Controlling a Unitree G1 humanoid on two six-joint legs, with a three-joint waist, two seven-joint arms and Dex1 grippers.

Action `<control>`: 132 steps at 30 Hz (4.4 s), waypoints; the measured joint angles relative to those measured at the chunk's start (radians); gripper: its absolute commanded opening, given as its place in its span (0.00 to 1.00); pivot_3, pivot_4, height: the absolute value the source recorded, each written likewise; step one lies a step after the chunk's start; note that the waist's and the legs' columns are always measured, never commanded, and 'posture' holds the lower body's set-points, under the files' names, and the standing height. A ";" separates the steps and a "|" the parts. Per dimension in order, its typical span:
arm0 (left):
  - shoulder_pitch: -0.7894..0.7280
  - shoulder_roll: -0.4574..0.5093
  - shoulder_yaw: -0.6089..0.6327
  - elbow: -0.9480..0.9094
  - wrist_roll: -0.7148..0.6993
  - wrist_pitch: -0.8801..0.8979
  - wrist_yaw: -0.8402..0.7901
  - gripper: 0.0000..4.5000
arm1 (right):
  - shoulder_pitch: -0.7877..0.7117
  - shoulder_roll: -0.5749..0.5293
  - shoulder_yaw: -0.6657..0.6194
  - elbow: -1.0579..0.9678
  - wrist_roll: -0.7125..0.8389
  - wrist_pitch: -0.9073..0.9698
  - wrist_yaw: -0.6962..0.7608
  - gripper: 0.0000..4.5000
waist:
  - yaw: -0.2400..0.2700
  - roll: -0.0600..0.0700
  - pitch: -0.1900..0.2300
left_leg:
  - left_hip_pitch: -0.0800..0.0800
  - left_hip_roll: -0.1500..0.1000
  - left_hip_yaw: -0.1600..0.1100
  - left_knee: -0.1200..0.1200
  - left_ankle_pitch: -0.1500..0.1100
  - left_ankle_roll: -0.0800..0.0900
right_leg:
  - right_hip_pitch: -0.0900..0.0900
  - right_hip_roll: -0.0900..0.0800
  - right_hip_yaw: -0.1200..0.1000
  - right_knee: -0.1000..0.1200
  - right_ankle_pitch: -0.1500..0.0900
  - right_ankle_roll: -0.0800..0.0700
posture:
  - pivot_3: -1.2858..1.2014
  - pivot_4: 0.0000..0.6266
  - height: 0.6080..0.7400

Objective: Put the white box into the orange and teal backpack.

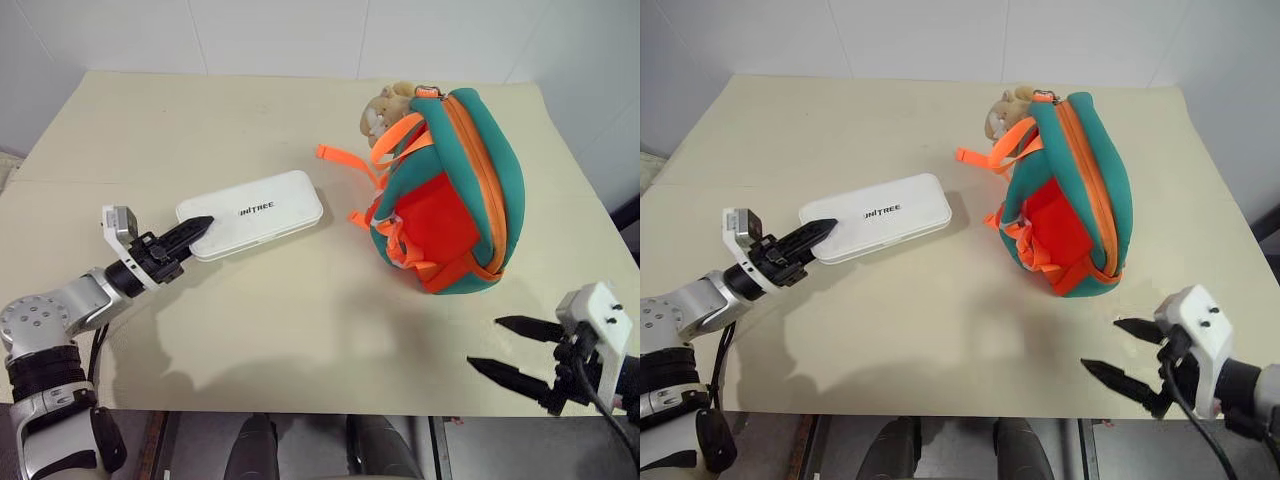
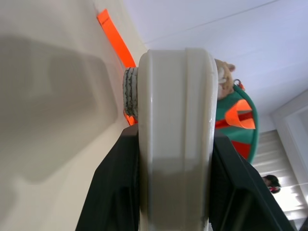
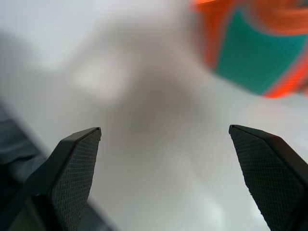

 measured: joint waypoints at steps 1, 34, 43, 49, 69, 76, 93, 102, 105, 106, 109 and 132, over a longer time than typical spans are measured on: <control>0.009 0.003 0.009 -0.009 -0.009 0.010 0.003 0.29 | -0.010 0.000 0.016 -0.018 0.028 -0.001 -0.007 1.00 | 0.001 0.000 0.000 | 0.000 0.000 0.000 0.000 0.000 0.000 | 0.000 0.000 0.000 0.000 0.000 0.000 | 0.52 0.24 1.00; 0.236 0.211 0.131 -0.325 -0.045 -0.091 -0.210 0.29 | -0.907 0.557 0.772 0.388 -0.230 -0.207 -0.857 1.00 | -0.001 -0.004 0.000 | -0.001 0.001 0.001 -0.007 0.001 -0.001 | -0.008 0.000 0.000 0.003 -0.001 -0.004 | 0.52 0.24 1.00; 0.279 0.213 0.132 -0.352 -0.045 -0.094 -0.211 0.29 | -0.868 0.577 0.779 0.408 -0.409 -0.241 -0.800 1.00 | 0.000 -0.004 0.000 | -0.002 0.001 0.001 -0.008 0.001 -0.002 | -0.010 0.000 0.000 0.004 -0.001 -0.005 | 0.52 0.24 1.00; 0.280 0.213 0.131 -0.354 -0.047 -0.095 -0.211 0.29 | -0.899 0.686 0.779 0.459 -0.504 -0.316 -0.808 1.00 | -0.010 -0.004 0.000 | -0.002 0.001 0.002 -0.007 0.002 -0.002 | -0.011 0.000 0.000 0.006 -0.001 -0.005 | 0.52 0.24 1.00; 0.301 0.197 0.130 -0.389 -0.071 -0.118 -0.205 0.29 | -1.030 0.894 0.717 0.642 -0.632 -0.434 -0.816 0.19 | -0.026 -0.004 0.000 | -0.003 0.001 0.002 -0.007 0.003 -0.003 | -0.015 0.000 0.000 0.012 -0.001 -0.006 | 0.52 0.24 1.00; 0.281 0.218 0.130 -0.343 -0.056 -0.130 -0.211 0.29 | -1.038 0.866 0.681 0.568 -0.502 -0.306 -0.719 0.00 | -0.027 -0.003 0.000 | -0.003 0.001 0.002 -0.008 0.003 -0.003 | -0.015 0.000 0.000 0.012 -0.001 -0.006 | 0.52 0.24 1.00; 0.185 0.349 0.116 -0.143 0.137 -0.171 -0.396 0.29 | -0.963 0.543 0.632 0.216 0.245 0.055 -0.434 0.00 | -0.029 -0.003 0.000 | -0.004 0.003 0.003 -0.011 0.002 -0.002 | -0.016 0.000 0.000 0.010 -0.003 -0.007 | 0.52 0.24 1.00; 0.114 0.369 0.080 -0.081 0.223 -0.175 -0.493 0.29 | -0.953 0.265 0.624 0.202 0.441 0.048 -0.043 0.00 | -0.027 -0.003 0.001 | -0.004 0.003 0.003 -0.009 0.002 -0.002 | -0.016 0.000 0.000 0.010 -0.004 -0.007 | 0.52 0.24 1.00; 0.111 0.372 0.081 -0.081 0.260 -0.218 -0.541 0.29 | -0.953 0.162 0.636 0.225 0.311 0.002 0.153 0.00 | -0.024 -0.003 0.000 | -0.004 0.003 0.003 -0.009 0.002 -0.002 | -0.016 0.000 -0.001 0.010 -0.004 -0.007 | 0.52 0.24 1.00; 0.111 0.372 0.082 -0.081 0.271 -0.238 -0.562 0.29 | -0.951 0.141 0.652 0.242 0.252 -0.028 0.215 0.00 | -0.024 -0.003 0.000 | -0.004 0.003 0.003 -0.008 0.002 -0.002 | -0.016 0.000 -0.001 0.010 -0.004 -0.007 | 0.52 0.24 1.00; 0.111 0.372 0.094 -0.085 0.300 -0.307 -0.617 0.29 | -0.948 0.127 0.684 0.296 0.136 -0.097 0.328 0.00 | -0.025 -0.003 0.001 | -0.004 0.003 0.003 -0.008 0.002 -0.002 | -0.016 0.001 -0.001 0.010 -0.004 -0.007 | 0.52 0.24 1.00; 0.179 0.421 0.252 -0.403 0.277 -0.397 -0.743 0.29 | -1.003 0.110 0.796 0.647 -0.229 -0.384 0.726 0.00 | -0.024 -0.003 0.001 | -0.004 0.003 0.003 -0.003 0.002 -0.002 | -0.014 0.001 -0.001 0.012 -0.003 -0.006 | 0.52 0.24 1.00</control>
